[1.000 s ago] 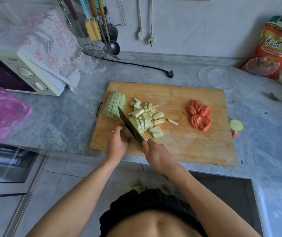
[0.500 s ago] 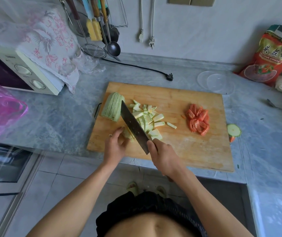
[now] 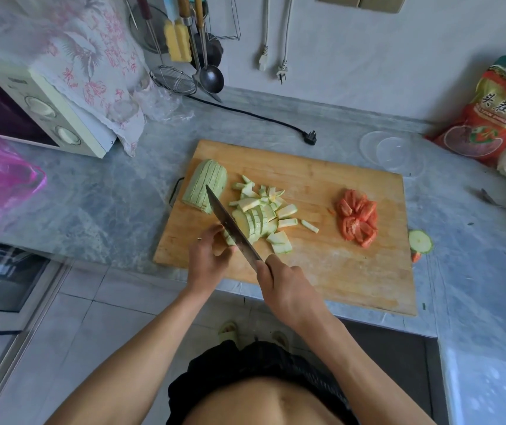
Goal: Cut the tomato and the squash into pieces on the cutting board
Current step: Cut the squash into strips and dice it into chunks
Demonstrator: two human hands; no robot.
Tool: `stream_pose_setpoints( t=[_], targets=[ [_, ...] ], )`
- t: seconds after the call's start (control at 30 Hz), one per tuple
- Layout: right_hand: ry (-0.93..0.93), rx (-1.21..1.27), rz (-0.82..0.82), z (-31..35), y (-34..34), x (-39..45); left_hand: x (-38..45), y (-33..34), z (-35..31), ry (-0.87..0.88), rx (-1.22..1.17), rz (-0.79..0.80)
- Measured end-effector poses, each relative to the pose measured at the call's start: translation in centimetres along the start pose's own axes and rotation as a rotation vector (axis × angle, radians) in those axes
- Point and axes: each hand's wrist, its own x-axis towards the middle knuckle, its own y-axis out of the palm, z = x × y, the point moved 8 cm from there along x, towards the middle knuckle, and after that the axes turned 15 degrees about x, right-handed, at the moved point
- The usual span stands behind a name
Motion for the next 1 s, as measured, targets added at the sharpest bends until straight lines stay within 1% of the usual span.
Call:
stream_pose_setpoints(
  t=[0.57,0.8,1.0],
  targets=[
    [0.057,-0.049,0.025,0.0,0.6,0.0,0.1,0.0,0.4,0.0,0.0,-0.014],
    [0.038,-0.069,0.033,0.4,0.8,0.2,0.1,-0.1,-0.1,0.028,-0.009,-0.02],
    [0.043,-0.033,0.05,0.0,0.5,1.1,0.0,-0.1,-0.2,0.028,-0.004,-0.023]
  ],
)
